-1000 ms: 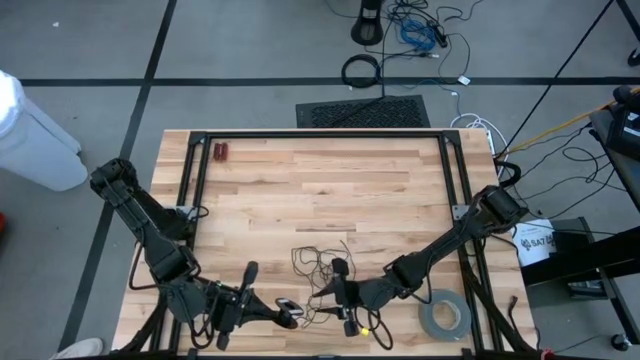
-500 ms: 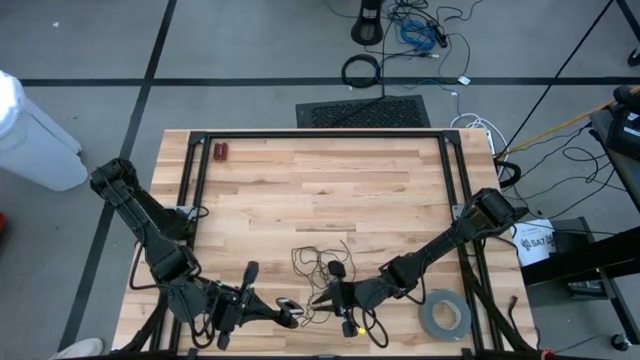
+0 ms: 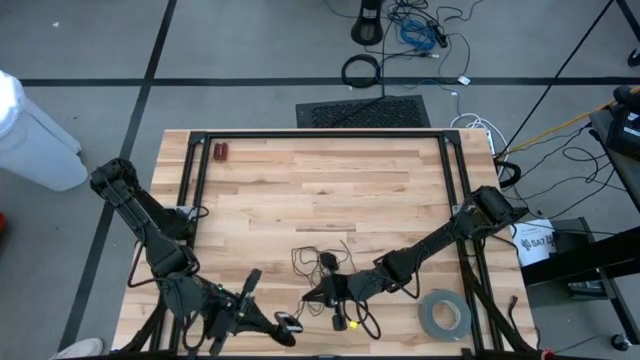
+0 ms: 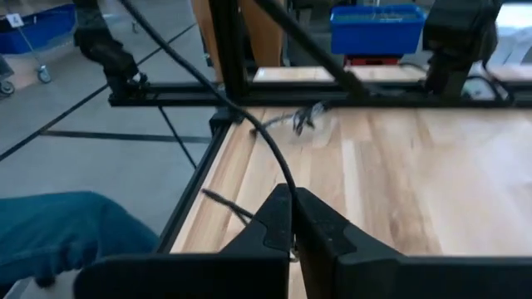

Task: Coil cords
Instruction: Coil the black wire on the spool

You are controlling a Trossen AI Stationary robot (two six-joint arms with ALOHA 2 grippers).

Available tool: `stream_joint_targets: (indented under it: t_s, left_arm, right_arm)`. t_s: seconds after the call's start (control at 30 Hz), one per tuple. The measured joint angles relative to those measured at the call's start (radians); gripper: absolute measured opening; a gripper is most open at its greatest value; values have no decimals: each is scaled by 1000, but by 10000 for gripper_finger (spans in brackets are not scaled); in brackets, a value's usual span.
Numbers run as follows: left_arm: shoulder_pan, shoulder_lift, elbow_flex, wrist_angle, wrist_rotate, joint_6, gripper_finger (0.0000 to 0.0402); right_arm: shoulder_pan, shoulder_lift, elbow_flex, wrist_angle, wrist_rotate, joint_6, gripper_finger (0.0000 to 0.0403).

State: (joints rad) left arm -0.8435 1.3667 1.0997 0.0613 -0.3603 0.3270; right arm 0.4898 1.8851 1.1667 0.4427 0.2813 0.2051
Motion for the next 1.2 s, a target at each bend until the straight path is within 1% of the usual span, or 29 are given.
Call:
stream_joint_targets:
  t_s: [0.23, 0.47, 0.53, 0.73, 0.83, 0.9, 1.07, 1.2]
  left_arm:
    - [30, 56, 0, 90, 124, 97, 0]
    - [85, 95, 0, 116, 295, 71, 0]
    - [94, 108, 0, 113, 323, 71, 0]
    - [111, 113, -29, 107, 375, 8, 0]
    - [117, 113, -43, 107, 383, -19, 0]
    - [122, 112, -53, 103, 382, -50, 0]
    - [132, 112, -60, 34, 366, -116, 0]
    - [139, 112, -60, 15, 351, -159, 0]
  right_arm:
    - [-25, 0, 57, -14, -1, -59, 1]
    - [-25, 0, 109, -64, 2, -87, 0]
    - [-25, 0, 125, -94, 2, -94, 0]
    - [-23, 0, 180, -194, 37, -102, 0]
    - [-17, 0, 219, -238, 42, -105, 0]
    - [-8, -1, 238, -275, 61, -109, 0]
    - [27, -7, 282, -361, 109, -120, 0]
    - [46, -12, 301, -382, 145, -131, 0]
